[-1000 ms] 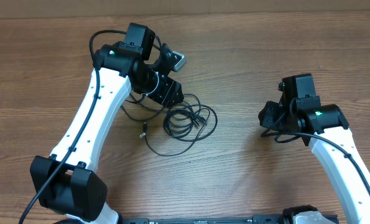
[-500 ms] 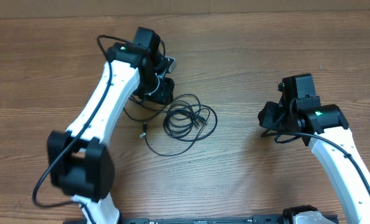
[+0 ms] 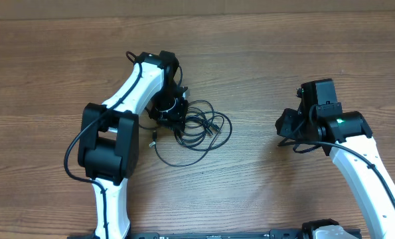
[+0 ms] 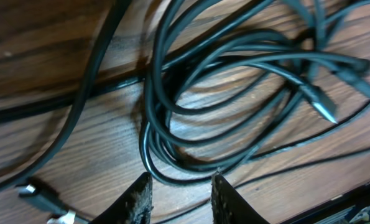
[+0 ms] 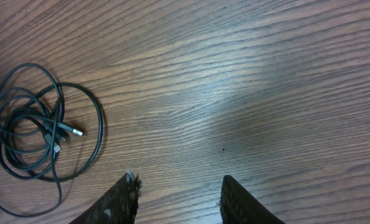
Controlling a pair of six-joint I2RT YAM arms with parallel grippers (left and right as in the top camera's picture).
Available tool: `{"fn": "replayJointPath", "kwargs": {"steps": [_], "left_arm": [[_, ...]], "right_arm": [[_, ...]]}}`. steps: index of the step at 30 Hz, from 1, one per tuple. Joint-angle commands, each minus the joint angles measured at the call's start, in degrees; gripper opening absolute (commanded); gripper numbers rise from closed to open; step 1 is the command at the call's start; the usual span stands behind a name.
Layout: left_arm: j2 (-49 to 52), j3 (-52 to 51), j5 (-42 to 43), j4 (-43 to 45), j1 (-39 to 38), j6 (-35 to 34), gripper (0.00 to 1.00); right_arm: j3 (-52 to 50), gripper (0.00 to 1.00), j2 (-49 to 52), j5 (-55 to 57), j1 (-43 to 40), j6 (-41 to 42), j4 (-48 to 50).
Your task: Untangle cables
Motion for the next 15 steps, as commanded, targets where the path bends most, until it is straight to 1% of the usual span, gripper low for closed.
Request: {"fn": "replayJointPath", "kwargs": {"steps": [1, 4, 6, 8, 10, 15], "left_arm": [[1.6, 0.11, 1.01, -0.2, -0.37, -0.39, 0.31], [1.84, 0.11, 0.42, -0.15, -0.37, -0.39, 0.3], [1.84, 0.11, -2.01, -0.17, -0.37, -1.16, 0.31], [1.84, 0.11, -4.07, -0.33, -0.37, -2.89, 0.34], [1.84, 0.11, -4.09, -0.68, -0.37, -3.74, 0.38], [1.84, 0.04, -1.55, -1.09, -0.42, -9.25, 0.46]], "right_arm": [[1.2, 0.4, -1.27, -0.13, -0.22, -0.46, 0.13], [1.2, 0.41, -1.27, -0.13, -0.22, -0.46, 0.13], [1.2, 0.4, -1.27, -0.13, -0.22, -0.46, 0.15], [1.2, 0.4, -1.27, -0.11, -0.22, -0.46, 0.15], [1.2, 0.41, -1.27, -0.11, -0.22, -0.46, 0.15], [1.2, 0.41, -1.27, -0.11, -0.22, -0.46, 0.2]]}}
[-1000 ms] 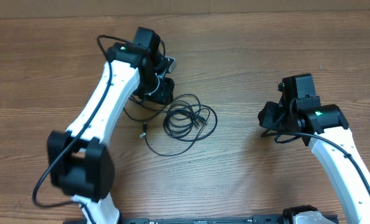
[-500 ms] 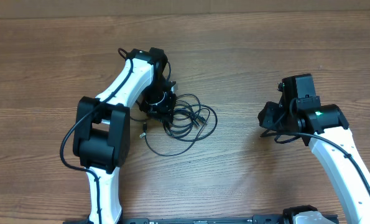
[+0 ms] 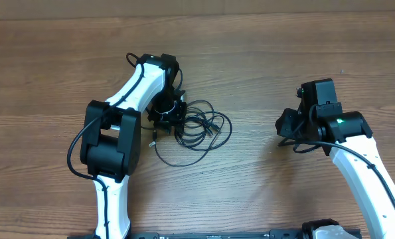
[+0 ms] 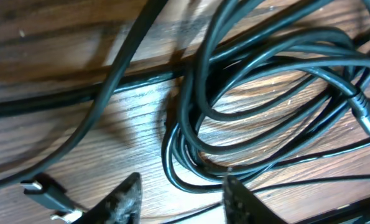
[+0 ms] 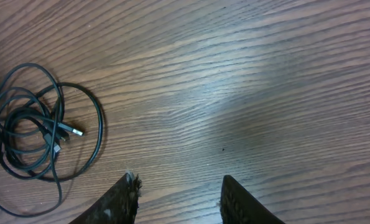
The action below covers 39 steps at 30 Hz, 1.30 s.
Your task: Untangle cables
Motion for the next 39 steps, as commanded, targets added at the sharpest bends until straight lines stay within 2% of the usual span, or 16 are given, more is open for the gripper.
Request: {"fn": "replayJointPath", "kwargs": {"steps": [1, 8, 17, 22, 25, 29, 35, 39], "left_arm": [[0.44, 0.02, 0.96, -0.11, -0.44, -6.14, 0.47], [0.52, 0.0, 0.63, 1.53, -0.44, -12.07, 0.48], [0.72, -0.44, 0.13, 1.75, -1.22, -14.99, 0.46], [0.74, -4.57, 0.26, 4.28, -1.55, -17.33, 0.46], [0.74, -7.67, 0.28, 5.95, -1.55, -17.33, 0.36], [0.72, -8.7, 0.28, 6.12, -1.55, -17.31, 0.06], [0.59, -5.79, 0.26, 4.33, -1.4, -17.03, 0.04], [0.26, -0.7, 0.22, 1.51, -1.55, -14.29, 0.04]], "right_arm": [[1.2, 0.41, -1.27, -0.11, -0.22, -0.46, 0.17], [1.2, 0.41, -1.27, -0.11, -0.22, -0.46, 0.09], [1.2, 0.41, -1.27, -0.11, -0.22, -0.46, 0.13], [1.2, 0.4, -1.27, -0.13, -0.22, -0.46, 0.13], [1.2, 0.41, -1.27, -0.11, -0.22, -0.46, 0.13], [1.2, 0.41, -1.27, -0.13, -0.22, -0.46, 0.17], [1.2, 0.4, -1.27, -0.13, -0.22, -0.46, 0.2], [1.2, 0.44, -1.27, -0.44, -0.22, -0.57, 0.55]]}}
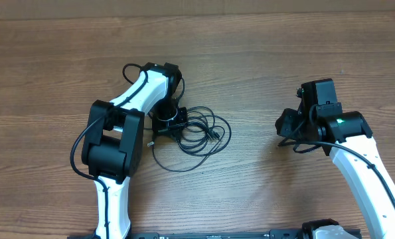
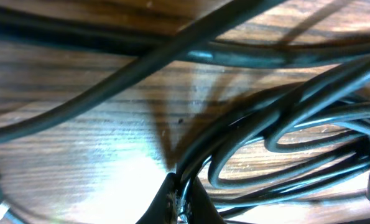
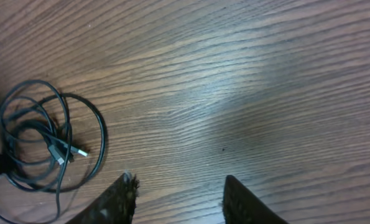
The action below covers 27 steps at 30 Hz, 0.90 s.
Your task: Untangle cables
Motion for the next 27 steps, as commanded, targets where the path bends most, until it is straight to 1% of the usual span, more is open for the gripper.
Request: {"fn": "replayJointPath", "kwargs": {"steps": [1, 3, 7, 10, 13, 17, 23, 27], "left_arm": [[0.24, 5.57, -1.07, -1.53, -0.59, 3.23, 0.04], [-0.44, 8.61, -1.2, -2.47, -0.98, 5.33, 0.04], [-2.71, 13.44, -1.01, -3.15, -2.05, 9.64, 0.04], [-5.29, 15.19, -0.22, -3.15, -3.1, 14.69, 0.04], [-8.41, 15.43, 0.9, -3.08, -4.22, 19.82, 0.04], [-12.63, 15.43, 1.27, -3.13, -5.44, 24.0, 0.04], [-18.08, 15.43, 10.01, -3.13, -5.81, 29.38, 0.04], [-18.84, 15.43, 15.34, -3.63, -5.88, 32.0, 0.04]], "right_arm": [[1.2, 0.45, -1.27, -1.55, -0.22, -1.7, 0.9], [1.2, 0.47, -1.27, -7.45, -0.22, -6.75, 2.4], [1.2, 0.55, -1.27, -22.82, -0.22, -15.63, 6.14], [1.2, 0.58, -1.22, -29.46, -0.2, -18.23, 8.35], [1.2, 0.59, -1.22, -30.75, -0.2, -18.38, 9.81], [1.2, 0.61, -1.16, -30.75, -0.2, -18.4, 10.43], [1.18, 0.62, -0.72, -32.63, -0.15, -18.34, 10.34], [1.18, 0.62, -0.72, -34.84, -0.15, -17.88, 11.41]]}}
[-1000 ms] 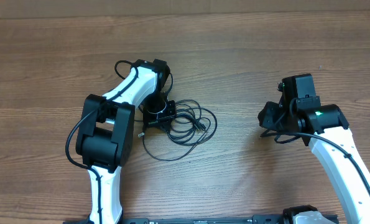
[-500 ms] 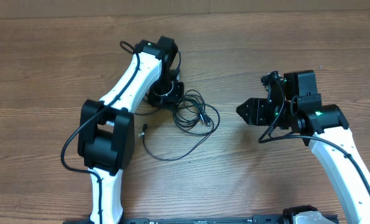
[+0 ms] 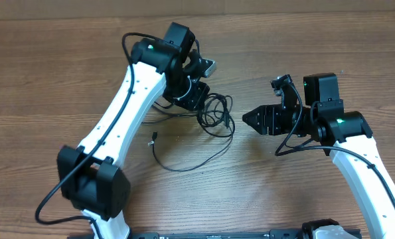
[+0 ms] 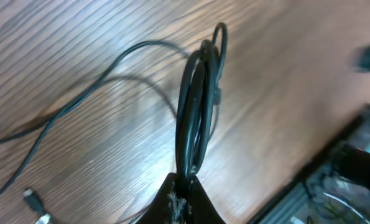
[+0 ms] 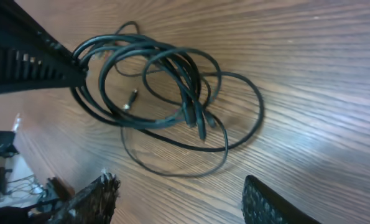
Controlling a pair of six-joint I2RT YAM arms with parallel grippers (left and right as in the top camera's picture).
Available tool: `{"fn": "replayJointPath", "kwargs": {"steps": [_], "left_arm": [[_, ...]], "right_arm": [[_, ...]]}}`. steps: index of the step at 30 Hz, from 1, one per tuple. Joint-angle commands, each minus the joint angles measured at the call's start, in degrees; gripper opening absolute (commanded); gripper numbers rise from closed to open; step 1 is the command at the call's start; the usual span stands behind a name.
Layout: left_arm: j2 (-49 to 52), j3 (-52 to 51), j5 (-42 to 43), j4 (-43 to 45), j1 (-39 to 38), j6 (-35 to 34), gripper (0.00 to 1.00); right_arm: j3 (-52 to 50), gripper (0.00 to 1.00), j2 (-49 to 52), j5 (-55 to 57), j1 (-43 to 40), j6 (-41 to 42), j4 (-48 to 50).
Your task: Untangle cables
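Note:
A tangle of thin black cables (image 3: 214, 113) hangs lifted off the wooden table, with one long strand trailing down to a small plug (image 3: 153, 137) lying on the wood. My left gripper (image 4: 181, 186) is shut on the top of the coil (image 4: 197, 106), which dangles below it. My right gripper (image 5: 178, 193) stands wide open, just right of the bundle (image 5: 166, 81) and pointed at it, with nothing between its fingers. In the overhead view the right gripper (image 3: 250, 119) is a short way from the loops.
The wooden table (image 3: 44, 79) spreads all round. The left arm (image 3: 127, 93) reaches across the left half, the right arm (image 3: 356, 153) comes in from the lower right. A dark frame runs along the table's front edge (image 3: 217, 234).
My left gripper, shut on the coil low on the table, now holds it lifted and farther back. The right gripper has swung left toward the bundle and opened wider.
My left gripper stood open over the coil lying on the table, then a little closer over its strands. Then it was shut on several strands. Now the coil hangs lifted from it, one strand trailing, and the long-still right gripper faces it.

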Motion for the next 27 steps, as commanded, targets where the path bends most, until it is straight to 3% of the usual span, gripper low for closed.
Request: {"fn": "replayJointPath", "kwargs": {"steps": [1, 8, 14, 22, 27], "left_arm": [[-1.22, 1.33, 7.48, -0.66, -0.39, 5.22, 0.04], [-1.25, 1.33, 15.54, -1.42, -2.1, 11.85, 0.04], [-1.25, 1.33, 17.79, -0.83, -3.5, 13.31, 0.04], [-1.25, 1.33, 19.52, 1.27, -5.11, 13.25, 0.04], [-1.25, 1.33, 23.58, 2.86, -5.11, 13.27, 0.04]], "right_arm": [[1.18, 0.62, -0.72, -2.73, -0.09, 0.22, 1.16], [1.18, 0.62, -0.42, -2.73, -0.09, 8.28, 3.48], [1.16, 0.62, 0.46, -2.91, -0.09, 13.07, 3.63], [1.16, 0.61, 1.81, -2.93, 0.09, 14.51, 3.23], [1.14, 0.56, 2.01, -2.89, 0.13, 14.49, 3.17]]}}
